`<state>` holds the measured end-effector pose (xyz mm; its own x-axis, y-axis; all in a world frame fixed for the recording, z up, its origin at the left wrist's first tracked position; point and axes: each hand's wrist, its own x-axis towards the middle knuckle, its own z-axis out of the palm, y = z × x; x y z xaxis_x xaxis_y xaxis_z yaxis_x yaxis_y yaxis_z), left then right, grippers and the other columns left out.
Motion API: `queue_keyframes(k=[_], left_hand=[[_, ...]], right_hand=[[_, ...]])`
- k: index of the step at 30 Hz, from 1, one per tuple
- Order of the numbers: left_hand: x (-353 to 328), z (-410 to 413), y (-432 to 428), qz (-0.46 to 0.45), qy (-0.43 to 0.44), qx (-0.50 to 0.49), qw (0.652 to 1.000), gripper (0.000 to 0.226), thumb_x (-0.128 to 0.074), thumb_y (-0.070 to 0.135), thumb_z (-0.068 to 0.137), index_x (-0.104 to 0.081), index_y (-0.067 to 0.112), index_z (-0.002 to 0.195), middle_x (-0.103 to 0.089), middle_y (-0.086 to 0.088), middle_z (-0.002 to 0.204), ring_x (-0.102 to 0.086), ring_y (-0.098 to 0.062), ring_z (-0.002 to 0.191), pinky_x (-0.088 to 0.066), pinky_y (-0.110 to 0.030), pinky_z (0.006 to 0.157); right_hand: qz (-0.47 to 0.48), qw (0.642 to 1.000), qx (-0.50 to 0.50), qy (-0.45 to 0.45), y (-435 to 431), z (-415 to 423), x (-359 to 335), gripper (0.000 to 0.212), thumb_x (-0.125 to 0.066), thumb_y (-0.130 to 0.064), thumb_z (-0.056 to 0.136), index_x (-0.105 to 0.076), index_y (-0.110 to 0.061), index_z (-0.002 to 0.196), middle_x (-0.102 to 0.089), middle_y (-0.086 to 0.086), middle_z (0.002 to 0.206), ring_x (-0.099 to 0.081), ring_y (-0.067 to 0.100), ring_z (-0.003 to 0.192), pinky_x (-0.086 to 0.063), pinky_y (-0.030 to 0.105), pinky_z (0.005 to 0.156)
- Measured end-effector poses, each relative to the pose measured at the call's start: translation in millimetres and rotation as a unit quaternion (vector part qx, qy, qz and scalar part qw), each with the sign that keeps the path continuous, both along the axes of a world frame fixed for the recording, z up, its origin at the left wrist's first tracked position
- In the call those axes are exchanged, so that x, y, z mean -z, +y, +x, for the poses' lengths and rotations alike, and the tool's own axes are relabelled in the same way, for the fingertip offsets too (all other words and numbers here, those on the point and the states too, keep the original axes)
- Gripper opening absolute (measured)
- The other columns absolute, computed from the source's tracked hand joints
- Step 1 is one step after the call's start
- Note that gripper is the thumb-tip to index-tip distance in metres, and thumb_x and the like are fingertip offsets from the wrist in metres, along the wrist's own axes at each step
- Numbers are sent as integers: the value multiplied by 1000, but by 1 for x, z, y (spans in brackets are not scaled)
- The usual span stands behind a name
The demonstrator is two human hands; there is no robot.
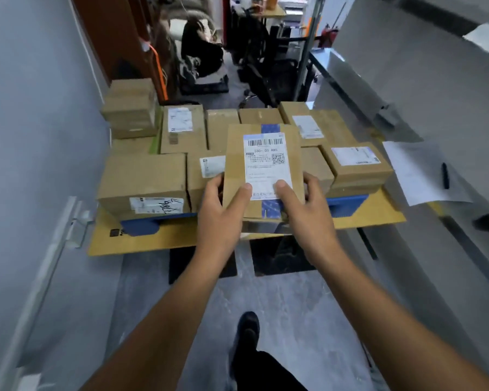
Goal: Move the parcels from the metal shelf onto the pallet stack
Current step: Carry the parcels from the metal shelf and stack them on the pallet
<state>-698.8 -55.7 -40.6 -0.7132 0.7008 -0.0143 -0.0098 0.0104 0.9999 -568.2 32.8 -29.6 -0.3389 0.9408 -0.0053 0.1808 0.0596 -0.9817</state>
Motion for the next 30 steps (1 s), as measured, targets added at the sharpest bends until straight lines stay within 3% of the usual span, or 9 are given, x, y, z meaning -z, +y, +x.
queue_keyframes(k=[4,9,15,19,23,26,30], left_hand=[[-4,-61,25,0,15,-39,999,43,-69,48,91,-59,36,131,-73,29,110,-69,7,101,-53,-21,83],[-12,-134,63,-24,34,-54,998,39,-68,41,97,-61,32,134,-74,23,114,-70,4,104,-55,-26,90],[-12,-215,96,-46,64,-109,991,39,-67,47,96,-57,35,132,-68,36,108,-63,17,104,-48,-3,76],[-13,-270,102,-96,174,-164,966,59,-53,66,88,-58,34,137,-61,26,124,-53,21,107,-38,3,79],[-12,-328,116,-111,275,-169,940,51,-53,54,94,-63,26,135,-55,22,125,-48,22,110,-27,6,90],[-9,-367,127,-129,312,-136,931,50,-54,47,97,-63,19,137,-59,13,132,-51,-1,125,-32,-10,104],[-2,-399,141,-168,331,-77,925,52,-52,45,99,-60,15,141,-60,-1,142,-51,-20,137,-37,-45,118]], right_hand=[[-8,999,-42,7,37,-70,0,58,-66,-61,85,-55,-36,137,-75,-17,115,-73,4,106,-61,43,93],[-33,997,-75,16,87,-150,-2,57,-64,-61,86,-58,-36,137,-76,-15,118,-74,9,107,-59,49,98],[-52,993,-104,-2,142,-228,3,39,-65,-43,100,-57,-30,136,-76,-13,113,-75,6,101,-59,47,98],[-82,990,-115,-7,167,-276,9,42,-65,-40,101,-54,-29,140,-76,-10,118,-75,7,103,-59,44,99],[-81,991,-100,-24,188,-324,19,43,-66,-43,99,-55,-28,138,-77,-15,107,-75,1,91,-62,36,86],[-83,993,-81,-26,201,-352,25,39,-66,-42,99,-57,-29,135,-75,-20,103,-73,-6,86,-58,21,71],[-90,992,-74,-41,212,-380,32,39,-66,-44,98,-57,-32,134,-76,-13,117,-75,1,96,-58,30,83]])
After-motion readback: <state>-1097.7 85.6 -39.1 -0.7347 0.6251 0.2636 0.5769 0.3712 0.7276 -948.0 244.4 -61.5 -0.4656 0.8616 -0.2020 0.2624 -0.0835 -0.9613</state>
